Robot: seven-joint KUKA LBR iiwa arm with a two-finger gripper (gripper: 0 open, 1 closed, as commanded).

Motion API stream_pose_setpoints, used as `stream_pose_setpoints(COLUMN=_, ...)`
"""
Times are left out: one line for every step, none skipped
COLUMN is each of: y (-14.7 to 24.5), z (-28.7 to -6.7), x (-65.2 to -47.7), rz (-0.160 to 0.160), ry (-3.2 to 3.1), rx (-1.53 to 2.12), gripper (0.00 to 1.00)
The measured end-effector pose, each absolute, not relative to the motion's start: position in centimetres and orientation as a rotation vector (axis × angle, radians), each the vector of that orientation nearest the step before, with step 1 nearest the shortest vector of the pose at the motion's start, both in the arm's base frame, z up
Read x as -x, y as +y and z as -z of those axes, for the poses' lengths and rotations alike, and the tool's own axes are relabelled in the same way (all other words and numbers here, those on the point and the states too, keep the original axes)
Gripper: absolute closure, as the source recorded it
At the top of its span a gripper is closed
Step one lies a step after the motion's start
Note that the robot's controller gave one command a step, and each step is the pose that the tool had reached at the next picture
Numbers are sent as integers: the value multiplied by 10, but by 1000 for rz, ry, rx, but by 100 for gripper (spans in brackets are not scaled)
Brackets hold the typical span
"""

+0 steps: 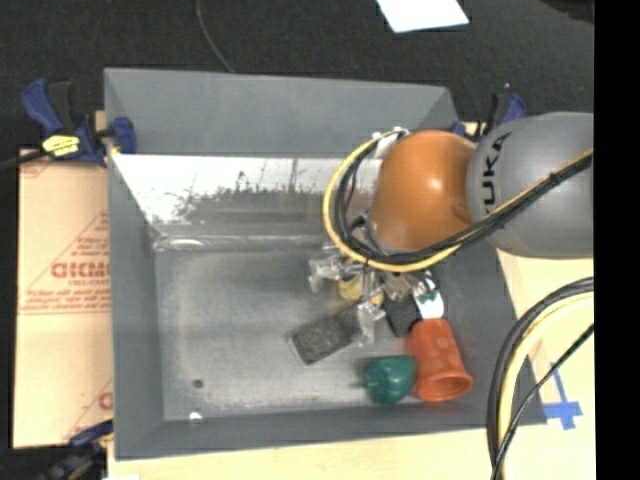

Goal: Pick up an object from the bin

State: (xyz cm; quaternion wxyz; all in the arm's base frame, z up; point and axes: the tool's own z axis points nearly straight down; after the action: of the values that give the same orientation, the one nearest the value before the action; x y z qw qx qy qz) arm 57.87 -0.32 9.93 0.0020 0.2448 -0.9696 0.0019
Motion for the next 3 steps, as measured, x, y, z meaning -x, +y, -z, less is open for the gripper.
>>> stream_pose_setpoints(y=14, z=-72, x=-576, rz=6, ry=-3003, rx=-966, gripper=0)
stream_pose_setpoints(y=10, z=-74, x=-571, rz=-2, ry=-3040, rx=-809, gripper=100)
stream_pose_setpoints(y=10, z=-74, x=-571, rz=-2, ry=-3040, rx=-808, gripper=100)
